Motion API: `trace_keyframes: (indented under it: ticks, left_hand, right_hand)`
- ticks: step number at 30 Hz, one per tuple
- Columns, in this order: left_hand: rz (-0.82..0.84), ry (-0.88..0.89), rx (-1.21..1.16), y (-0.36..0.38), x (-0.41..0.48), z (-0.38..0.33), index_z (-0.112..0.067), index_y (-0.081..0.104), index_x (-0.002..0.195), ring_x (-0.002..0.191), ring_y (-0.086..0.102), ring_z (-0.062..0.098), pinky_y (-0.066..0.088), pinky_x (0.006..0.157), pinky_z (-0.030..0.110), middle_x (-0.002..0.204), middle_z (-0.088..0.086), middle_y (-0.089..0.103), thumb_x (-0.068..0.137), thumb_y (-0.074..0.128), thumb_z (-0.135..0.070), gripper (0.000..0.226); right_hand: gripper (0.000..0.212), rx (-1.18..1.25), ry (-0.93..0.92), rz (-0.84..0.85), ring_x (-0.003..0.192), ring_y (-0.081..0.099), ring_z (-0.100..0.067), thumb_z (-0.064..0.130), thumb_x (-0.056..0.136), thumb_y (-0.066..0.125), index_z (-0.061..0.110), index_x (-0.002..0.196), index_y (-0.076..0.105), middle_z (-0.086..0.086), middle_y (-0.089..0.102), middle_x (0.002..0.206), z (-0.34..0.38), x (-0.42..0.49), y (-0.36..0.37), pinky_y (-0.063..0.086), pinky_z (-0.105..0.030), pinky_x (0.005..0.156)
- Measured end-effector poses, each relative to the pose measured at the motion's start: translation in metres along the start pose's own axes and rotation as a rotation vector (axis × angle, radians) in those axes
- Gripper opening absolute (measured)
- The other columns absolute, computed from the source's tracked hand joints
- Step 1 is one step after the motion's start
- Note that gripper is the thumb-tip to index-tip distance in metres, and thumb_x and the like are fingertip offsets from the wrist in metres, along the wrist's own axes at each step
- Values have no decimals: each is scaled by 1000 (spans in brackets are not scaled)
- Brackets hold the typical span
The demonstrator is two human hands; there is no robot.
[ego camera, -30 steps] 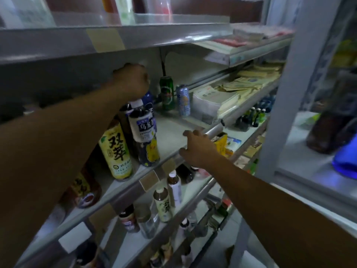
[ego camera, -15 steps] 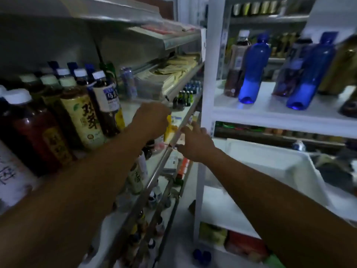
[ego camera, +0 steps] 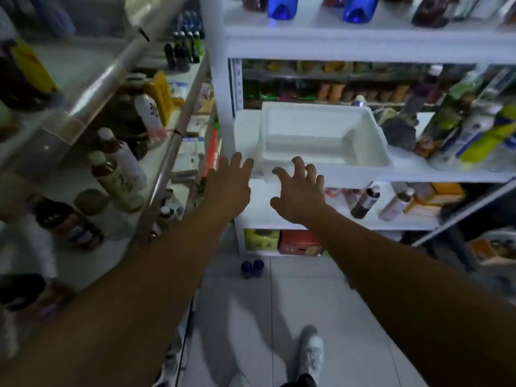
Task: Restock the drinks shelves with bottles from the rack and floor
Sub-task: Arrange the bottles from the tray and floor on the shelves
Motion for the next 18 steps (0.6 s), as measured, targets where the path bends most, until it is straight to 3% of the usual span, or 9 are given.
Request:
trace_keyframes:
  ticks: [4,8,10,13,16,18]
  left_hand:
    - [113,-23,20,73,-16,-32,-27,14,154,143,19,39,30,108,56,162,7,7,92,58,-20,76]
    - [183,1,81,141,-40,-50,-26,14,155,141,25,37,35,108,54,163,12,7,97,45,-21,66]
    - [230,-51,57,176,-48,-48,-26,16,154,139,28,37,40,102,52,162,12,8,93,54,-25,72]
    - [348,-65,11,235,-69,-54,-25,15,154,137,29,39,41,103,52,160,12,12,91,60,-28,78]
    - [499,-62,-17,294,-100,-48,-29,3,155,144,18,40,32,111,56,163,10,2,92,58,-32,84]
    - [538,-46,-31,328,-112,-37,-32,-1,155,142,23,41,36,108,56,163,9,0,92,59,-34,87]
  right_hand:
    - [72,-11,6,97,140,23,-40,39,87,62,23,149,30,-16,14,159,-36,-19,70,27,-50,109]
    - [73,7,-74,275,137,26,-40,37,88,64,23,150,29,-15,16,156,-55,-19,136,32,-49,107]
    - [73,9,-110,326,133,32,-38,37,85,65,22,148,32,-14,22,153,-63,-15,167,36,-46,103]
    - [72,66,-36,432,135,33,-38,39,87,63,22,149,31,-13,24,153,-82,-23,224,36,-46,102]
    - [73,88,38,567,140,26,-38,39,91,59,22,153,24,-13,18,158,-89,-36,284,33,-48,107]
    - [73,106,97,619,137,29,-39,39,91,59,22,153,24,-14,21,155,-90,-41,318,34,-48,105]
Point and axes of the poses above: each hand's wrist, its own x-axis towards the middle knuckle, its own y-axis out of the palm, z = x × y, the point moved 9 cm from there along x, towards the middle knuckle
